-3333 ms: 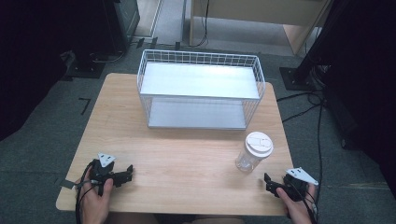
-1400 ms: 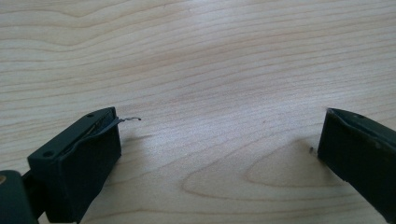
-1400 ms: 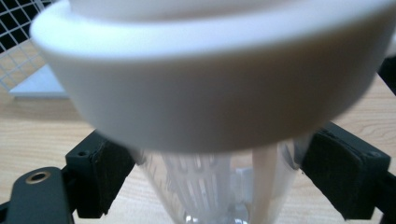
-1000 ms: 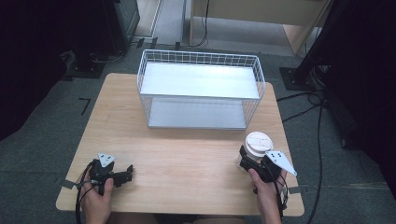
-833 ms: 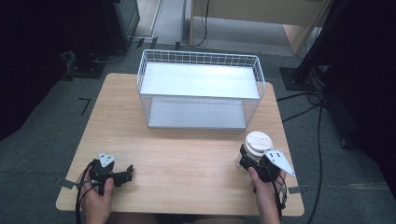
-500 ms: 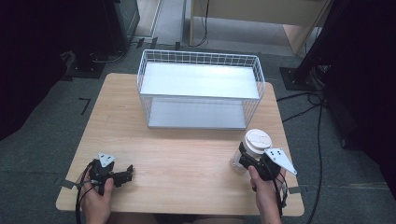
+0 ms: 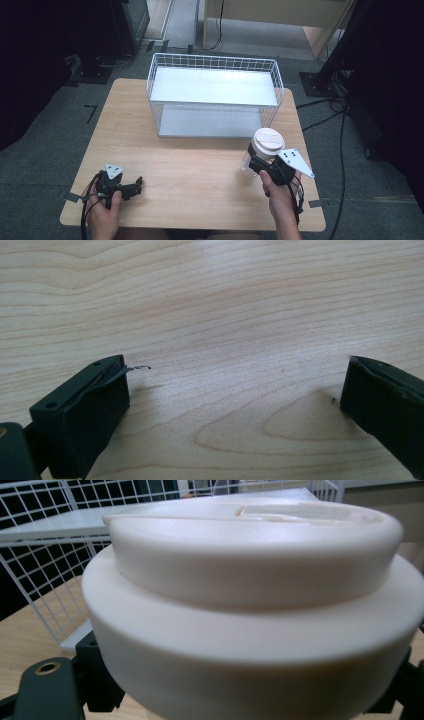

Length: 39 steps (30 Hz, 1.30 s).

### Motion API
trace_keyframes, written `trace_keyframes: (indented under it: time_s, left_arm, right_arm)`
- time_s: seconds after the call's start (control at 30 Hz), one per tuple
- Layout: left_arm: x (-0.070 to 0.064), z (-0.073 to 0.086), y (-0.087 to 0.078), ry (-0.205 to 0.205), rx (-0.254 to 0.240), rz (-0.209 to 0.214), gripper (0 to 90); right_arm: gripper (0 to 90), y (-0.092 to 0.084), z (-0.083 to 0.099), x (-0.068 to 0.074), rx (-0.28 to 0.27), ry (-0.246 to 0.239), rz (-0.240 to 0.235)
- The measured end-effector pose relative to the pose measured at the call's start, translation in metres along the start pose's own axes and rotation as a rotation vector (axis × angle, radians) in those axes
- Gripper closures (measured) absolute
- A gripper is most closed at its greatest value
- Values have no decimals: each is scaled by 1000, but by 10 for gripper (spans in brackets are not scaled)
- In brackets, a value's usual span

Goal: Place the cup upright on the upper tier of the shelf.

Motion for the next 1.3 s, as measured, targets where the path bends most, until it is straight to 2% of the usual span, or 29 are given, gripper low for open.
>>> trace_keyframes:
  time_s: [0.67,1.03,1.3]
  left_arm:
    - [0,0,0,1,-1,0,0]
    - [0,0,0,1,-1,0,0]
    - [0,0,0,-1,-3,0,0]
  right_arm:
    - [158,24,-62,32,-72,-46,-60]
    - [157,39,-102,47,-126,-71,-70]
    - [157,54,-128,57,-145,-86,-69]
Point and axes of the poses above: each handheld gripper's, and its own axes: y roughly forward along the jaws, z roughly out of its underside, x roughly to its left, the point moved 4 cm from there along y, roughly forward along the jaws, and after that the axes turned 9 degrees about -y, right-handed, at the moved point
